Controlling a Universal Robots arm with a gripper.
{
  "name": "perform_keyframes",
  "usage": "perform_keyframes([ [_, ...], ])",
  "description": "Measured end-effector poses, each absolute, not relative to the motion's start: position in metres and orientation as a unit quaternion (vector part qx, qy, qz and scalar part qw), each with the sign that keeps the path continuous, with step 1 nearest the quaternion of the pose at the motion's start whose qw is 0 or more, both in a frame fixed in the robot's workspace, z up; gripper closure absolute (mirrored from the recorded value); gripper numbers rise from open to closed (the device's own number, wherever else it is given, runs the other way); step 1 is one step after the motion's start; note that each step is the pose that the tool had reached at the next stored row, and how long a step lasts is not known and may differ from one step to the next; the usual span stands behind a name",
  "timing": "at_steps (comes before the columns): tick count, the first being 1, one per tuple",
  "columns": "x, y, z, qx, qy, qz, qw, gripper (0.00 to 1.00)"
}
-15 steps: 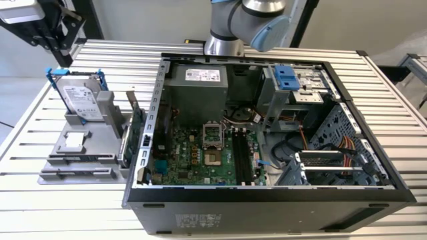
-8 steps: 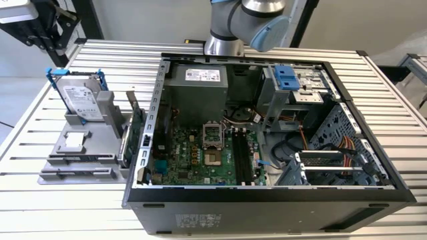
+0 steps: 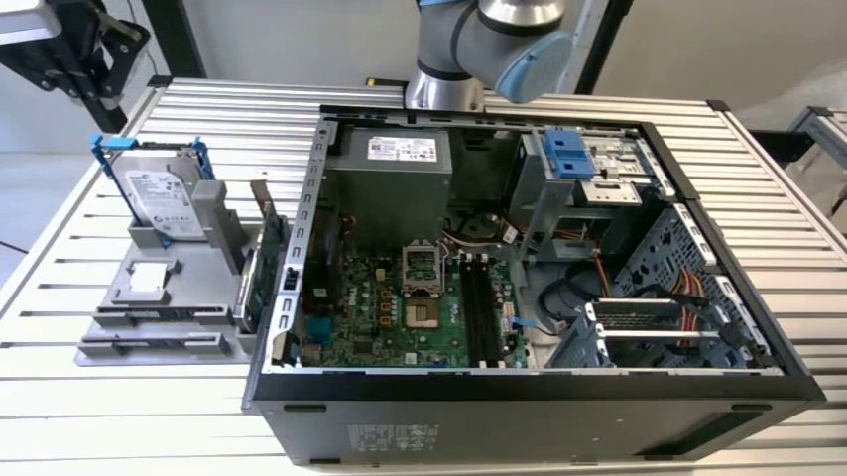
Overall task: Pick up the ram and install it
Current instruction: 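Reach for the ram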
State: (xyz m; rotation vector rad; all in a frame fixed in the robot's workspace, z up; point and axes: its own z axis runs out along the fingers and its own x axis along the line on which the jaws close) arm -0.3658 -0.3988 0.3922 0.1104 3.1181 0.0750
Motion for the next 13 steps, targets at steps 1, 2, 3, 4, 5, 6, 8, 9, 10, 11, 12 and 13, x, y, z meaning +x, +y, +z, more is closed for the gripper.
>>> perform_keyframes([
  [1,-0.367,-0.399,0.392,0.035,0.999,0.024,0.01,1.0],
  [2,-0.368,-0.399,0.392,0.035,0.999,0.024,0.01,1.0],
  [3,-0.369,-0.399,0.392,0.035,0.999,0.024,0.01,1.0],
  [4,-0.37,-0.399,0.392,0.035,0.999,0.024,0.01,1.0],
  [5,-0.371,-0.399,0.392,0.035,0.999,0.024,0.01,1.0],
  [6,-0.372,-0.399,0.392,0.035,0.999,0.024,0.01,1.0],
  [8,-0.373,-0.399,0.392,0.035,0.999,0.024,0.01,1.0],
  [9,-0.374,-0.399,0.392,0.035,0.999,0.024,0.01,1.0],
  [10,-0.375,-0.399,0.392,0.035,0.999,0.024,0.01,1.0],
  [11,-0.376,-0.399,0.392,0.035,0.999,0.024,0.01,1.0],
  [12,-0.377,-0.399,0.392,0.035,0.999,0.024,0.01,1.0],
  [13,-0.377,-0.399,0.392,0.035,0.999,0.024,0.01,1.0],
])
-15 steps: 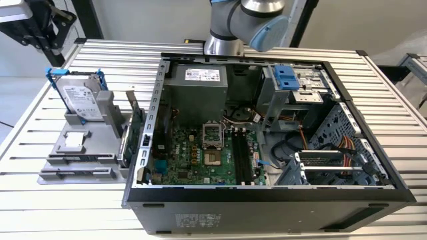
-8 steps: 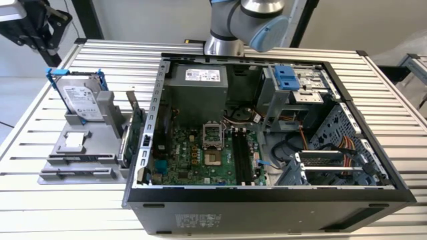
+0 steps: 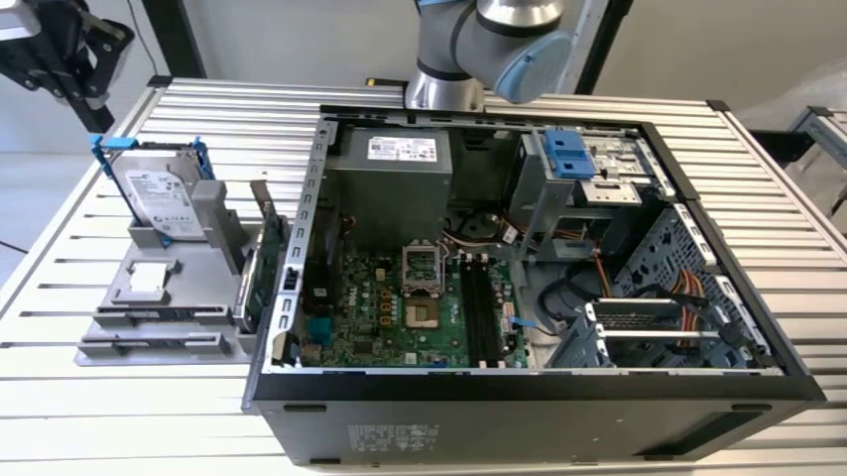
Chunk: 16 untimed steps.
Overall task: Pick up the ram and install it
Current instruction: 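Reach for the ram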
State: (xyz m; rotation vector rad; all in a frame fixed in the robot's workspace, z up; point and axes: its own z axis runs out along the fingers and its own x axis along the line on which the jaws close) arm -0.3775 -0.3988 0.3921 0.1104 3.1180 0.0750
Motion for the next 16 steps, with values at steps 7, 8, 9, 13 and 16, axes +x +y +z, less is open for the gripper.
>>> perform_keyframes([
  [7,-0.383,-0.399,0.392,0.035,0.999,0.024,0.01,1.0],
  [8,-0.384,-0.399,0.392,0.035,0.999,0.024,0.01,1.0],
  [9,-0.385,-0.399,0.392,0.035,0.999,0.024,0.01,1.0],
  [13,-0.388,-0.399,0.392,0.035,0.999,0.024,0.01,1.0],
  [16,-0.39,-0.399,0.392,0.035,0.999,0.024,0.01,1.0],
])
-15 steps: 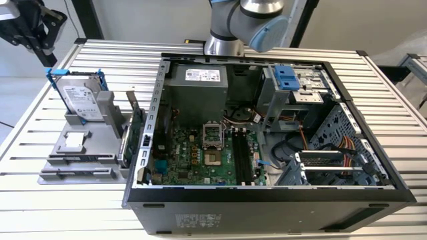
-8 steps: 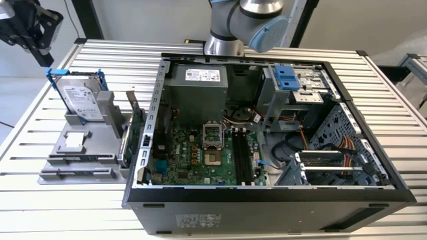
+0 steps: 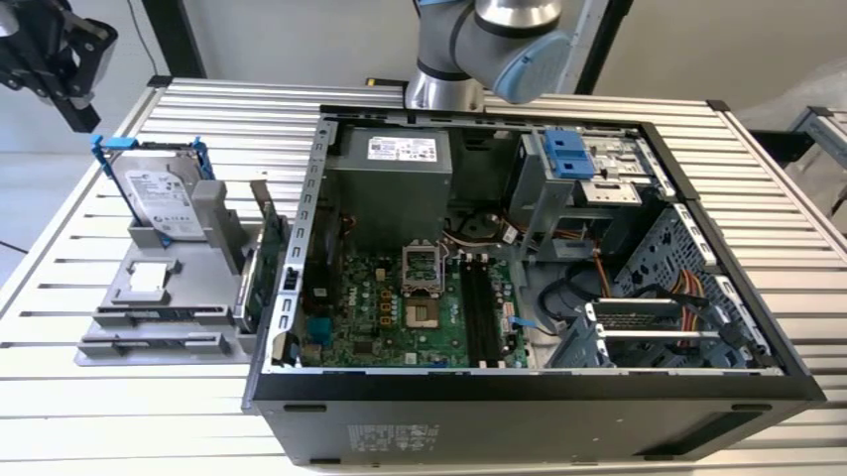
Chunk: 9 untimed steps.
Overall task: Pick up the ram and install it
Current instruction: 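Reach for the ram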
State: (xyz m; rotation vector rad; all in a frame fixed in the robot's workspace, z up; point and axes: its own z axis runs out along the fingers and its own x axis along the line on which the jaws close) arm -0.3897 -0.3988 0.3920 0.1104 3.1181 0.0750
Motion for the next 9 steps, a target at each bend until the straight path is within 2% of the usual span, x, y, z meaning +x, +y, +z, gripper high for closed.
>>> perform_keyframes([
  [9,-0.3961,-0.3988,0.3919,0.035,0.999,0.024,0.01,1.0],
])
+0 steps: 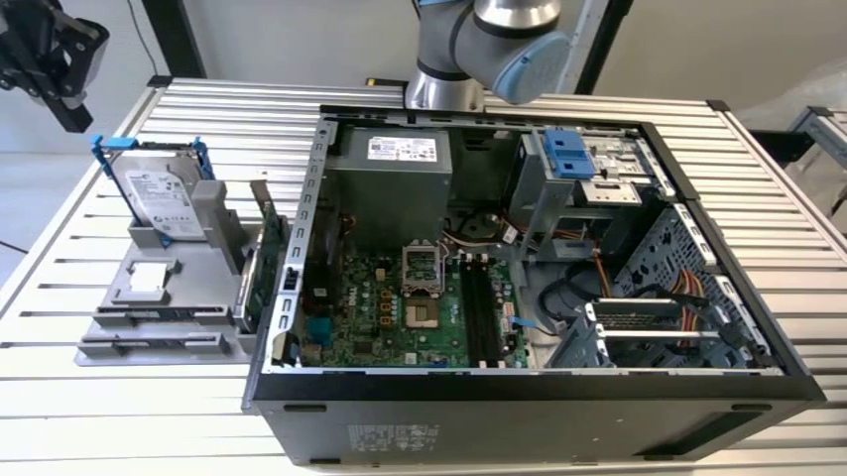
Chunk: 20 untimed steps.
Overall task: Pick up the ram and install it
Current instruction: 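Reach for the ram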
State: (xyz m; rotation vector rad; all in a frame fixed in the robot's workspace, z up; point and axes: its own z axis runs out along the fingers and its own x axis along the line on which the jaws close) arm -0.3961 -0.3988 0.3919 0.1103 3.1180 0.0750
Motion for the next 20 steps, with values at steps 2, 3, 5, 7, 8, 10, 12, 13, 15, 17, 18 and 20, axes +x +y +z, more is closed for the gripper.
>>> perform_keyframes([
  [2,-0.398,-0.399,0.392,0.035,0.999,0.024,0.01,1.0],
  [3,-0.398,-0.399,0.392,0.035,0.999,0.024,0.01,1.0],
  [5,-0.398,-0.399,0.392,0.035,0.999,0.024,0.01,1.0],
  [7,-0.398,-0.399,0.392,0.032,0.999,0.024,0.01,1.0],
  [8,-0.397,-0.399,0.392,0.029,0.999,0.024,0.01,1.0],
  [10,-0.396,-0.4,0.392,0.026,0.999,0.024,0.01,1.0],
  [12,-0.396,-0.401,0.392,0.023,0.999,0.024,0.01,1.0],
  [13,-0.396,-0.402,0.392,0.022,0.999,0.024,0.01,1.0],
  [15,-0.396,-0.405,0.392,0.021,0.999,0.024,0.01,1.0],
  [17,-0.395,-0.408,0.392,0.019,0.999,0.024,0.01,1.0],
  [18,-0.395,-0.409,0.392,0.018,0.999,0.024,0.01,1.0],
  [20,-0.395,-0.412,0.391,0.016,1.0,0.024,0.01,1.0],
])
